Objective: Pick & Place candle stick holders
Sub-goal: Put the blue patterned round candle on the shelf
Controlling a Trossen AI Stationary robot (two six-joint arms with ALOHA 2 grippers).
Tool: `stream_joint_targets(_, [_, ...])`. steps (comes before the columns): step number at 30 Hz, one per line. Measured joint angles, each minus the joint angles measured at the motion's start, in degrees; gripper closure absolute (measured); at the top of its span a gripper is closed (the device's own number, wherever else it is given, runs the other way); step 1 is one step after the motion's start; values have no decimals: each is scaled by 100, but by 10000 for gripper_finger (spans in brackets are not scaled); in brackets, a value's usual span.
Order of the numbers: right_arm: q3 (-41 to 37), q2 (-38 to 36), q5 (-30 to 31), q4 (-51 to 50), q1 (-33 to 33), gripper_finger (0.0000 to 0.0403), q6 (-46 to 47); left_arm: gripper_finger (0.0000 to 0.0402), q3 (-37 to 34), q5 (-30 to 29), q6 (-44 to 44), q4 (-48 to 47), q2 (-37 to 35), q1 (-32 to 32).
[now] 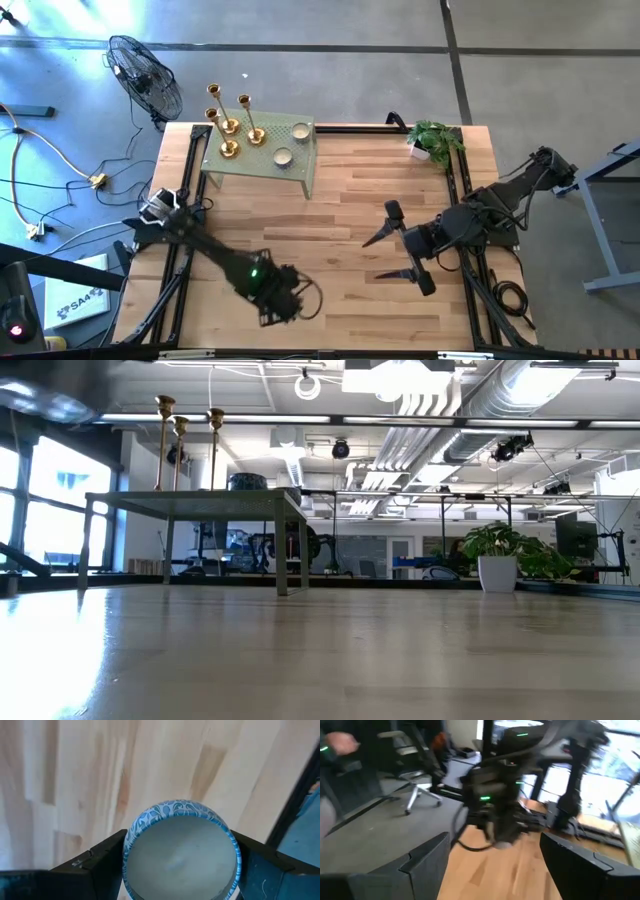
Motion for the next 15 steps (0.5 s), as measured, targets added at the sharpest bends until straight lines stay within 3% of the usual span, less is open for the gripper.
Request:
stream_joint_targets(6, [0,-261,-73,-107,183,100,-198,113,1059,-161,809,-647,0,825])
stream_joint_targets(11, [0,-644,195,-481,423,100,-203,113,2104,-520,1363,-1476,-6,1531])
stream_joint_targets(15, [0,-957,535,-849,664,100,-159,113,2508,-539,1799,-1448,-293,2122])
